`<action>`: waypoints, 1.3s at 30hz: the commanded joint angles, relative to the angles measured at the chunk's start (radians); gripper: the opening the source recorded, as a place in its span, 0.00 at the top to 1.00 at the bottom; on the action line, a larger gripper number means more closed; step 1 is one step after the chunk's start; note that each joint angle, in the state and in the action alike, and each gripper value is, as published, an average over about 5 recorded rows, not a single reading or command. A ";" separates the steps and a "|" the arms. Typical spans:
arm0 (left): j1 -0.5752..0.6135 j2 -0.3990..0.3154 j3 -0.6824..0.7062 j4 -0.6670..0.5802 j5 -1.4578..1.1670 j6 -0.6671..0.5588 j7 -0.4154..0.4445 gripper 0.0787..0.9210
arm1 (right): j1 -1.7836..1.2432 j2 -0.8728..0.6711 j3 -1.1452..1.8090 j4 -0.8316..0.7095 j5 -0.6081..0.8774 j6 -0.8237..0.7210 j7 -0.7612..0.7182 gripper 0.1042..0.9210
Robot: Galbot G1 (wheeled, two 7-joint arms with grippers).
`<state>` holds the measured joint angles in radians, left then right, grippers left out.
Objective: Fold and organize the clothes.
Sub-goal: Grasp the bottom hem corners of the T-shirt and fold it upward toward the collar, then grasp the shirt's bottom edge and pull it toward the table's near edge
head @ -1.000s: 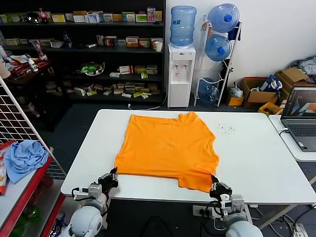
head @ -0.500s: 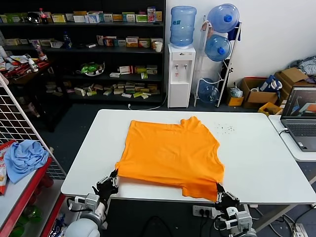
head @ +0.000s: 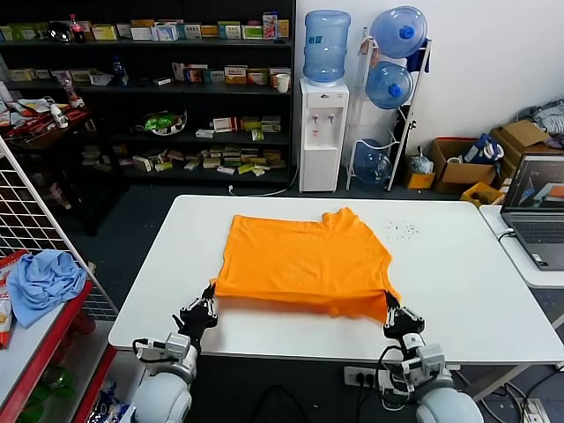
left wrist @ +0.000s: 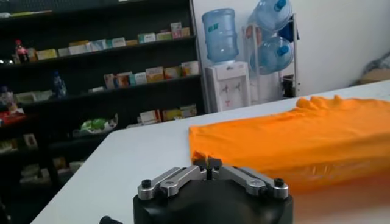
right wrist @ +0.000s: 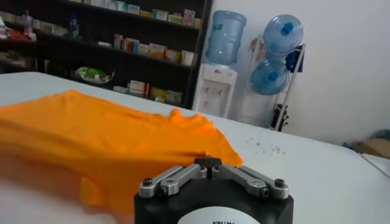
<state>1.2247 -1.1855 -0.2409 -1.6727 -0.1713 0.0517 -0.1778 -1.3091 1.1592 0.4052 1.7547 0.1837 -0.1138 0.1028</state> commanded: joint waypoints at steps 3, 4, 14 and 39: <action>-0.224 -0.010 0.068 0.231 0.004 -0.024 0.004 0.98 | 0.238 -0.005 -0.046 -0.225 0.033 0.002 -0.004 0.98; -0.233 -0.010 0.072 0.242 -0.004 -0.023 0.005 0.98 | 0.249 -0.004 -0.051 -0.238 0.039 -0.002 -0.004 0.98; -0.210 0.001 0.088 0.207 -0.086 0.012 0.014 0.94 | 0.256 0.001 -0.071 -0.227 0.120 -0.075 -0.013 0.87; -0.150 0.037 0.066 0.162 -0.275 0.159 -0.010 0.17 | 0.064 -0.037 0.015 -0.115 0.158 -0.187 -0.045 0.27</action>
<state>1.0886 -1.1519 -0.1767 -1.5329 -0.3948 0.1771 -0.1890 -1.2274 1.1174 0.4066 1.6601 0.3323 -0.2852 0.0658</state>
